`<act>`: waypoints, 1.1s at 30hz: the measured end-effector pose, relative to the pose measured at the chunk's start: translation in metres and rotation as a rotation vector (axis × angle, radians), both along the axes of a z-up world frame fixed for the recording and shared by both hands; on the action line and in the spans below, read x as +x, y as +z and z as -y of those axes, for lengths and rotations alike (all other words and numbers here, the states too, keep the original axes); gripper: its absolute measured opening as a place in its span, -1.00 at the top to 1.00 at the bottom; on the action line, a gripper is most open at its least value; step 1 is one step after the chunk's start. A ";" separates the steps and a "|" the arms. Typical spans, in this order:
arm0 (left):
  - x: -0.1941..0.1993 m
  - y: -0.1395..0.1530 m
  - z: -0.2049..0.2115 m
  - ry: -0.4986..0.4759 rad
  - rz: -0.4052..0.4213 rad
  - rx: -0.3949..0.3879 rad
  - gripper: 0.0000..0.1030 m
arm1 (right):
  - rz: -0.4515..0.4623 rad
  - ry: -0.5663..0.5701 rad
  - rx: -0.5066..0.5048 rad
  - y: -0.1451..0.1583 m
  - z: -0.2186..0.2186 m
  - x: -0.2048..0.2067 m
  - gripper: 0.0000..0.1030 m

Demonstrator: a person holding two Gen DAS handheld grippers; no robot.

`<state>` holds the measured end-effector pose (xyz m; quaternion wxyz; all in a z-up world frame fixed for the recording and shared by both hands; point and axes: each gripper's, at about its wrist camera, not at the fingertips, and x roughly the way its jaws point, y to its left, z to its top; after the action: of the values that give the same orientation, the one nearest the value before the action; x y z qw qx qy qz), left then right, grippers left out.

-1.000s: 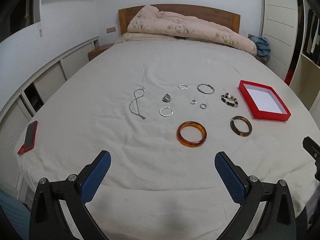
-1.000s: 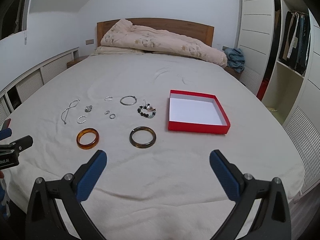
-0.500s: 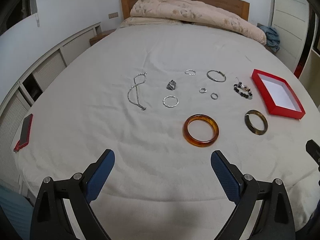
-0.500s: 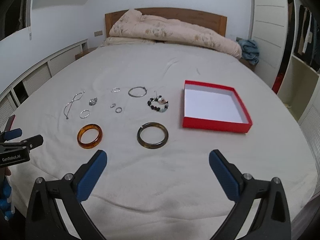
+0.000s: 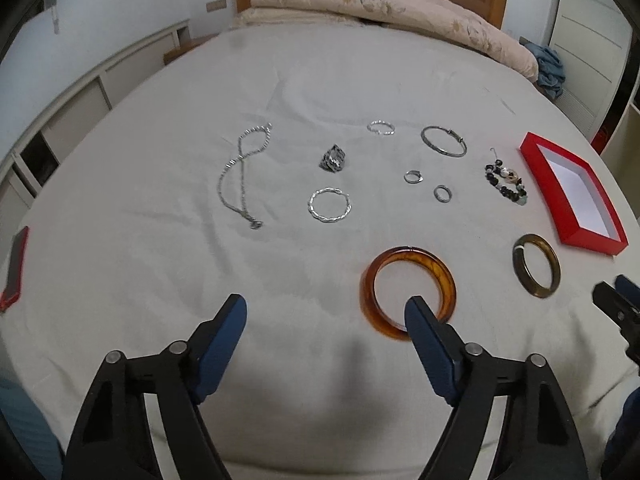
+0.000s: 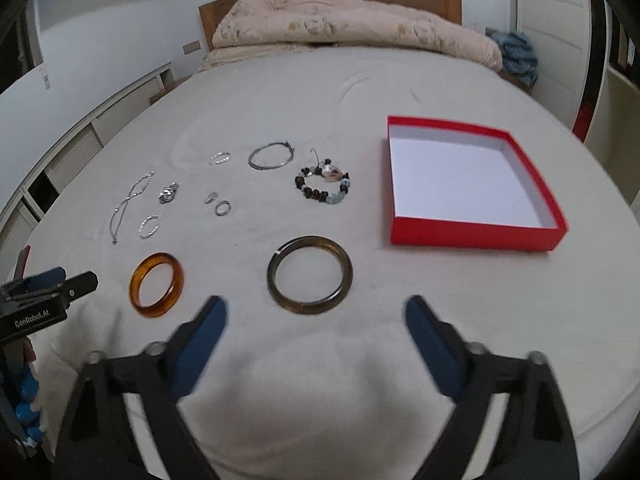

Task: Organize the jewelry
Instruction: 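Grasp the amber bangle with the left tool while the right tool grasps the dark bangle, then carry both bangles into the red box and open both tools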

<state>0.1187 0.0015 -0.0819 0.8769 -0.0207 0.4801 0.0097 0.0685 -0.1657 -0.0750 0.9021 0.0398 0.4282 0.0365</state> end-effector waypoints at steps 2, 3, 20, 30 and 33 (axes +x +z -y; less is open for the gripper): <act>0.009 -0.006 0.001 -0.005 -0.010 -0.021 -0.52 | -0.026 -0.007 0.015 -0.009 0.004 0.013 -0.26; 0.013 -0.008 0.001 -0.009 -0.014 -0.034 -0.50 | -0.040 -0.013 0.018 -0.015 0.007 0.021 -0.12; 0.041 -0.053 0.013 -0.072 -0.097 -0.033 0.14 | -0.158 0.053 -0.030 -0.070 0.007 0.067 0.51; 0.034 -0.038 0.019 -0.093 -0.060 0.052 0.80 | -0.104 0.099 -0.086 -0.057 -0.010 0.060 0.83; 0.030 -0.026 0.019 -0.084 -0.043 0.066 0.81 | -0.069 0.086 -0.080 -0.042 -0.010 0.050 0.84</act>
<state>0.1490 -0.0174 -0.1075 0.8662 0.0286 0.4987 -0.0107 0.1181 -0.1557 -0.1168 0.8853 -0.0135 0.4614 0.0569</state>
